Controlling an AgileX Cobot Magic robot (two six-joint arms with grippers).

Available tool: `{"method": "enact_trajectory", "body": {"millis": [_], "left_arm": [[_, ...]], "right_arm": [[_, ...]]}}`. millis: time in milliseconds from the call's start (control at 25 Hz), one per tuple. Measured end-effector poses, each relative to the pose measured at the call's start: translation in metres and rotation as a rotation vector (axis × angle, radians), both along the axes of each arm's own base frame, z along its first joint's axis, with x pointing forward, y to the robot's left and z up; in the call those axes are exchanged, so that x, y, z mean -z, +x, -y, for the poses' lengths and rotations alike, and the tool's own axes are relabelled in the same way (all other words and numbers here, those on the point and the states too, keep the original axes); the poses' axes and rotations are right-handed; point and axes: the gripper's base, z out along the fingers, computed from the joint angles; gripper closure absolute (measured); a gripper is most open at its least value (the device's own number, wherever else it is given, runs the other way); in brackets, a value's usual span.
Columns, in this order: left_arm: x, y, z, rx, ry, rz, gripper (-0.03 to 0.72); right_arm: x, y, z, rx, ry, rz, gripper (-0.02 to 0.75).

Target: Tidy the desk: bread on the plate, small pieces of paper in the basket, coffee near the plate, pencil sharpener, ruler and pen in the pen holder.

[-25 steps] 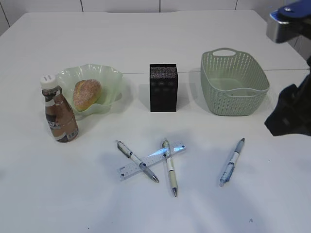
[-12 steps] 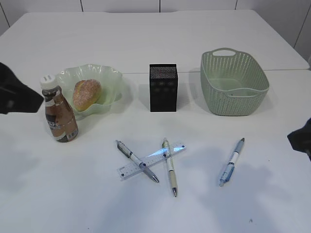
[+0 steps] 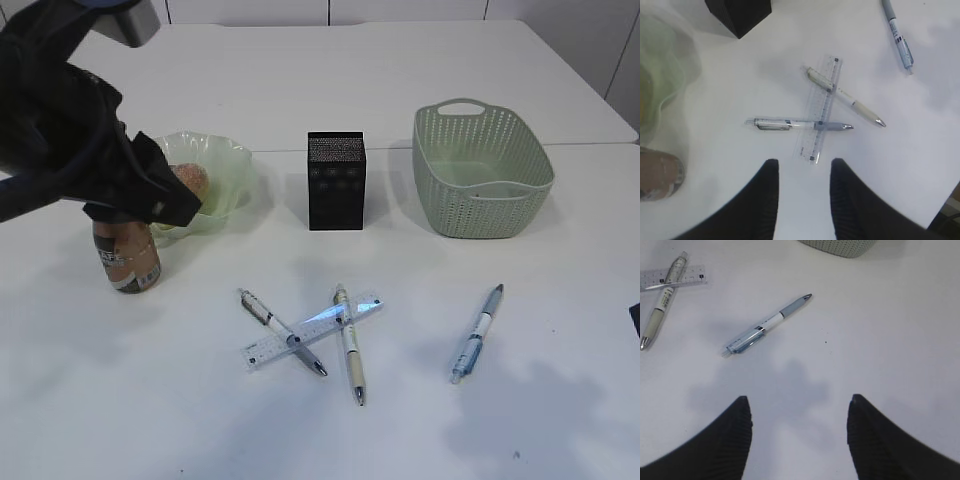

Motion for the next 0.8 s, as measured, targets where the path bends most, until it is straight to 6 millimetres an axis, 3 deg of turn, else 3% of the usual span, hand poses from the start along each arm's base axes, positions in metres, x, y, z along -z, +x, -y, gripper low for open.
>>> {"method": "enact_trajectory", "body": {"millis": [520, 800], "left_arm": [[0.028, 0.043, 0.038, 0.137, 0.070, -0.108, 0.445], [0.043, 0.061, 0.076, 0.239, 0.144, -0.159, 0.445]], "right_arm": [[0.006, -0.033, 0.013, 0.029, 0.065, 0.086, 0.260], [0.008, -0.038, 0.016, 0.040, 0.082, 0.098, 0.260]]}}
